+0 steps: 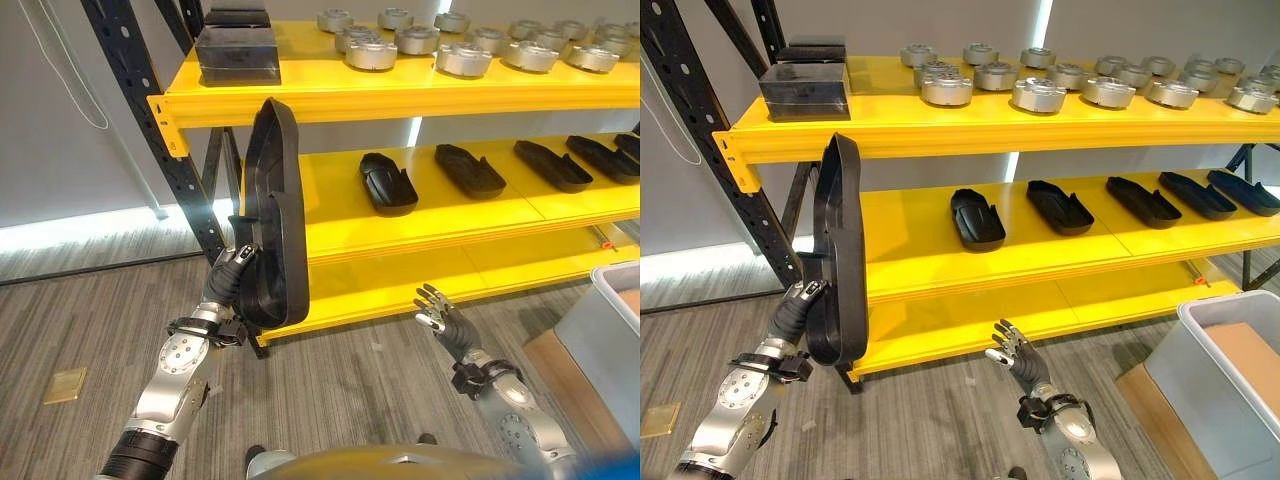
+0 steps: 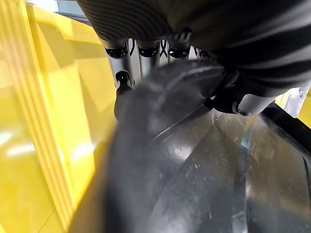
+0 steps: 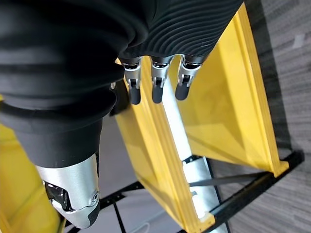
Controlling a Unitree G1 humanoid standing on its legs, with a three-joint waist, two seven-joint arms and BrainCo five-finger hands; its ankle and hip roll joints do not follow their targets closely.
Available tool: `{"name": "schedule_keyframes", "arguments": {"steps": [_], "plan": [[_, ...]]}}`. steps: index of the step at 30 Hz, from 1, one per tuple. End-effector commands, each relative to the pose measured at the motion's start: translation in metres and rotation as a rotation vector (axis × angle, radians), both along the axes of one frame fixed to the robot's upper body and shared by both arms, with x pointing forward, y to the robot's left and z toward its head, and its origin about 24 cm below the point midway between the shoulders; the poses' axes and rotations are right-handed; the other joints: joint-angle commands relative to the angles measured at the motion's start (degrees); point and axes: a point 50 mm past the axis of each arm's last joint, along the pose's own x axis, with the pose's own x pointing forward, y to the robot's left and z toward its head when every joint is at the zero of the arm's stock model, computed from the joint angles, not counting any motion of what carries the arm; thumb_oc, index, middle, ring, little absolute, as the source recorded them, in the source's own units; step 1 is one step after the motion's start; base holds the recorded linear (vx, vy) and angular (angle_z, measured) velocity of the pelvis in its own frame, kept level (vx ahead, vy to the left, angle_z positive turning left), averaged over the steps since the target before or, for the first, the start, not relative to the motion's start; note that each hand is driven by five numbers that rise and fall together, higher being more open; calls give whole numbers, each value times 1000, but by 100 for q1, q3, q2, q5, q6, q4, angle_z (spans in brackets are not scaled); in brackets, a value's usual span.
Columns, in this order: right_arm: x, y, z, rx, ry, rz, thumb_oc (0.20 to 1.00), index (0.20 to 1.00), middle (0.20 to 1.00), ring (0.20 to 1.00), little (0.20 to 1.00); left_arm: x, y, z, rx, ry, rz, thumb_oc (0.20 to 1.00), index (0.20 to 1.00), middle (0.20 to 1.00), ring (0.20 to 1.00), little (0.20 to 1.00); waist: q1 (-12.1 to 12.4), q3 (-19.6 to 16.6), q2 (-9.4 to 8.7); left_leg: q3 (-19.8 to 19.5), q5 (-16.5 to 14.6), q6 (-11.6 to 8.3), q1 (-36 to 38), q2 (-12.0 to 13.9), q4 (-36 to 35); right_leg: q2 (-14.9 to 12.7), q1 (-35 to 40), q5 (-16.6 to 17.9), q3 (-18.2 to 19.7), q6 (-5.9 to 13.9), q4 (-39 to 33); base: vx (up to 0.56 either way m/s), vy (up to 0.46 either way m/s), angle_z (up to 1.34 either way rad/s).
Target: Move parts from the plastic box to the shelf.
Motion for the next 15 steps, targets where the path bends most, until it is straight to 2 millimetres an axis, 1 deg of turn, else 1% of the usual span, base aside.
{"name": "schedule_keyframes", "arguments": {"steps": [1,2,4,5,7,8,9,10,11,12,13,14,15], "plan": [[25,1,39,21,-196,35,1000,1000,1000,1000,1000,20,-3,35,-12,-182,16,200,200,200,200,200,-76,387,0,-112,-386,399,-259,-248,678,142,71,-538,155,-200,811,19,-110,5],[25,0,40,16,-201,31,1000,1000,1000,1000,1000,20,-5,35,-17,-182,9,200,200,200,200,200,-80,430,44,-160,-299,363,-264,-177,640,204,8,-663,148,-241,983,0,-83,4],[25,-2,40,13,-201,29,1000,1000,1000,1000,1000,19,-6,35,-20,-182,6,200,200,200,200,200,-88,442,66,-180,-261,344,-264,-131,616,244,-40,-732,160,-275,1091,-11,-110,5],[25,-4,40,7,-201,31,1000,1000,1000,1000,1000,18,-5,35,-20,-181,6,200,200,200,200,200,-94,470,100,-215,-185,312,-250,-21,596,347,-151,-914,180,-343,1378,-22,-176,7],[23,-9,39,-18,-200,24,1000,1000,1000,1000,1000,14,-2,30,-23,-164,22,200,200,200,200,200,-97,499,115,-266,-134,305,-244,68,613,430,-256,-1109,237,-400,1681,-21,-178,6],[22,-12,40,-27,-203,21,1000,1000,1000,1000,1000,12,1,25,-33,-144,35,200,200,200,200,200,-104,535,103,-323,7,276,-295,85,693,480,-243,-1169,292,-497,1714,-52,-165,7],[22,-16,44,-39,-219,22,1000,1000,1000,1000,1000,10,3,21,-57,-130,56,200,200,200,200,200,-73,607,86,-435,380,203,-446,116,901,533,-273,-1214,296,-571,1784,-107,-162,6],[20,-22,44,-53,-215,13,1000,1000,1000,1000,1000,8,5,20,-59,-130,62,200,200,200,200,200,-37,681,63,-604,664,110,-662,97,1181,550,-304,-1229,236,-648,1821,-143,-162,7],[20,-27,44,-67,-218,-1,1000,1000,1000,1000,1000,9,5,21,-54,-130,58,200,200,200,200,200,-2,765,26,-675,836,86,-922,52,1457,542,-276,-1204,140,-706,1801,-89,-162,9],[19,-30,43,-74,-210,-8,1000,1000,1000,1000,1000,7,6,19,-58,-120,59,200,200,200,200,200,-12,749,-8,-585,674,150,-968,32,1447,539,-236,-1232,61,-717,1747,23,-135,27],[20,-33,41,-90,-202,-33,1000,1000,1000,1000,1000,5,5,17,-47,-115,52,200,200,200,200,200,52,722,53,-628,468,243,-977,-154,1040,584,-185,-1261,-4,-659,1682,70,-76,58],[19,-34,41,-91,-202,-34,1000,1000,1000,1000,1000,5,5,17,-47,-115,51,200,200,200,200,200,52,724,48,-625,468,245,-968,-161,1033,577,-182,-1266,-4,-656,1686,153,14,69],[22,-35,45,-87,-228,-58,1000,1000,1000,1000,1000,5,3,15,-38,-109,44,200,200,200,200,200,130,753,141,-898,631,283,-1285,-278,485,678,-71,-1286,18,-619,1621,165,53,46]]}}
